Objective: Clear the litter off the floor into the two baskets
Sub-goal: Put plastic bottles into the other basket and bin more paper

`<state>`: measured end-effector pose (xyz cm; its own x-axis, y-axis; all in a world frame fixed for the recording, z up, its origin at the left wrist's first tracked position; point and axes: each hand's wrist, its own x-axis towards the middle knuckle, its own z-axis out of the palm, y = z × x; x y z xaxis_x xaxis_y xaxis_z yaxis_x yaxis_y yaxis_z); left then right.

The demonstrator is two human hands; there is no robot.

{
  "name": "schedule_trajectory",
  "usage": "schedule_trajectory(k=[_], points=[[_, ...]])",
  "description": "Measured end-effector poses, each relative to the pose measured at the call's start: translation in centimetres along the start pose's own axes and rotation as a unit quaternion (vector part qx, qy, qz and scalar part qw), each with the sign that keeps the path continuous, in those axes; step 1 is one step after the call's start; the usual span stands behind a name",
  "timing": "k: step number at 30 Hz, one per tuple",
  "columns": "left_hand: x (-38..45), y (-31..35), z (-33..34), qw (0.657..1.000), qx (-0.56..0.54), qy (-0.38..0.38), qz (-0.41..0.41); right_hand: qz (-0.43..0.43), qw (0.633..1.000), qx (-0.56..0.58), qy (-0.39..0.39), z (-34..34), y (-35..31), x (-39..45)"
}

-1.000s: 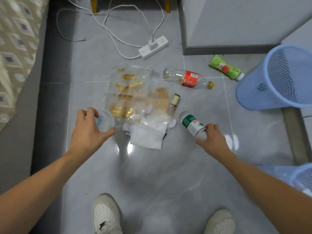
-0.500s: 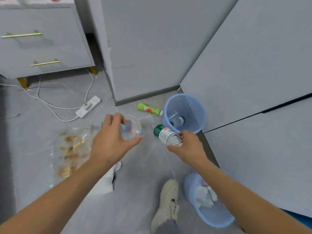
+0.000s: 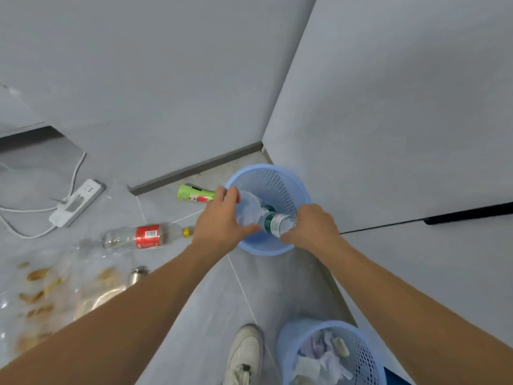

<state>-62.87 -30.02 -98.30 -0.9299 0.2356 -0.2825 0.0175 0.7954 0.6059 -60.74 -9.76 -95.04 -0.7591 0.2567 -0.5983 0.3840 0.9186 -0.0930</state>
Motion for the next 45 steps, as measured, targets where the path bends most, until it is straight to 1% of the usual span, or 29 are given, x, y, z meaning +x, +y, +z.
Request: schedule_trajectory(k=[4,10,11,13,15,17,19,22,27,30,32,33,39,45], points=[[1.8,-0.3,3.6,1.000,0.031,0.000,-0.003,-0.014,0.999,-0.041,-0.027,3.1,0.6,2.7],[4.9,0.2,5.6,0.998,0.014,0.038,0.046,-0.053,0.997,-0.058,0.013,6.4,0.1,6.2],[5.4,0.1,5.9,0.998,0.006,0.034,0.051,-0.060,0.996,-0.063,0.016,6.7,0.0,6.5],[6.2,-0.1,6.7,0.999,0.009,-0.003,0.045,-0.076,0.994,-0.069,0.020,7.3,0.0,7.0],[6.6,-0.6,7.4,0.996,0.066,-0.046,0.033,-0.089,0.994,-0.056,0.032,7.6,0.1,7.1],[6.6,-1.1,7.9,0.991,0.118,-0.063,0.025,-0.098,0.994,-0.030,0.040,7.5,0.2,7.1],[6.1,-1.2,7.8,0.991,0.125,-0.054,0.019,-0.112,0.992,0.010,0.061,7.3,0.4,6.9],[4.4,-1.0,6.5,0.994,0.105,-0.036,0.024,-0.118,0.986,0.057,0.108,6.7,0.5,5.9],[-1.4,-2.1,1.6,0.997,0.070,-0.008,0.036,-0.129,0.979,0.074,0.137,5.2,-0.3,1.6],[-6.4,-4.6,-2.9,0.998,0.055,0.015,0.009,-0.166,0.967,0.121,0.148,5.1,-2.7,-2.8],[-9.9,-7.2,-5.5,0.999,0.038,0.034,-0.015,-0.191,0.957,0.152,0.157,6.1,-5.1,-5.9],[-11.7,-8.9,-6.3,0.998,0.033,0.042,-0.026,-0.199,0.954,0.166,0.148,6.9,-6.5,-7.5],[-23.0,-20.8,-10.2,0.996,0.028,0.041,-0.073,-0.181,0.952,0.236,0.078,16.0,-15.4,-15.0],[-32.6,-30.6,-13.1,0.995,0.046,0.005,-0.094,-0.175,0.958,0.219,0.056,25.7,-22.9,-23.0]])
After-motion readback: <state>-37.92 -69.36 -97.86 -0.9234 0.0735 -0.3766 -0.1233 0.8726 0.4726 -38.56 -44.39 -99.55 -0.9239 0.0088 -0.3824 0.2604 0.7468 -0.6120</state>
